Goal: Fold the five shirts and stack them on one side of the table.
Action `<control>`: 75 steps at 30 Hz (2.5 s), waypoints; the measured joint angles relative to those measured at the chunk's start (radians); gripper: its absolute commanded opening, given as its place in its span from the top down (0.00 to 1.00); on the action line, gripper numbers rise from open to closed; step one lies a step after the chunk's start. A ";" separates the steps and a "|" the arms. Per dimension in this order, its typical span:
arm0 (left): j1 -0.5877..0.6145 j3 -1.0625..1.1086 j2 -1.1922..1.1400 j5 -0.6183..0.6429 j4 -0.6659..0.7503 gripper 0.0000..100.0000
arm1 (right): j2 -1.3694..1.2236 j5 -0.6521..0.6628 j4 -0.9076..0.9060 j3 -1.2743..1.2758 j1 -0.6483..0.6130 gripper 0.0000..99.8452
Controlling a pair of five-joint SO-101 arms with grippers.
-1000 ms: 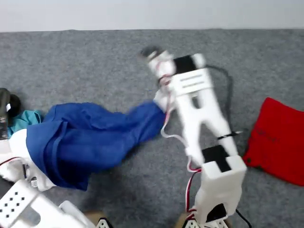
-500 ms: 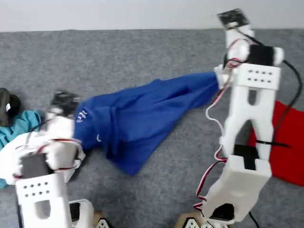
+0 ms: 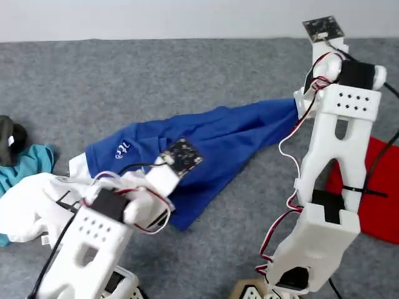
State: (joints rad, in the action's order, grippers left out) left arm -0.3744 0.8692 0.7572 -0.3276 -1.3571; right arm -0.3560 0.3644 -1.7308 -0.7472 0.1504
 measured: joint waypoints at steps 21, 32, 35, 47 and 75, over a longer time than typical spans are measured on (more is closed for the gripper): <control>-0.077 -0.181 -0.709 0.003 0.203 0.76 | -0.018 0.000 -0.011 0.000 -0.046 0.99; -0.041 -0.181 -0.720 -0.031 0.204 0.80 | -0.018 0.000 -0.011 0.000 -0.048 0.99; -0.054 -0.180 -0.720 -0.031 0.199 0.80 | -0.018 0.000 -0.011 0.000 -0.048 0.99; -0.164 -0.169 -0.720 0.002 0.167 0.80 | -0.018 0.000 -0.011 0.000 -0.048 0.99; -0.077 -0.664 -0.769 0.008 -0.209 0.99 | -0.009 0.018 -0.020 0.000 -0.048 0.99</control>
State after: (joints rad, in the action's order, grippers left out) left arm -0.4511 0.2048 -0.0115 -0.3199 -1.5658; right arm -0.3652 0.3828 -1.7507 -0.7472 0.1028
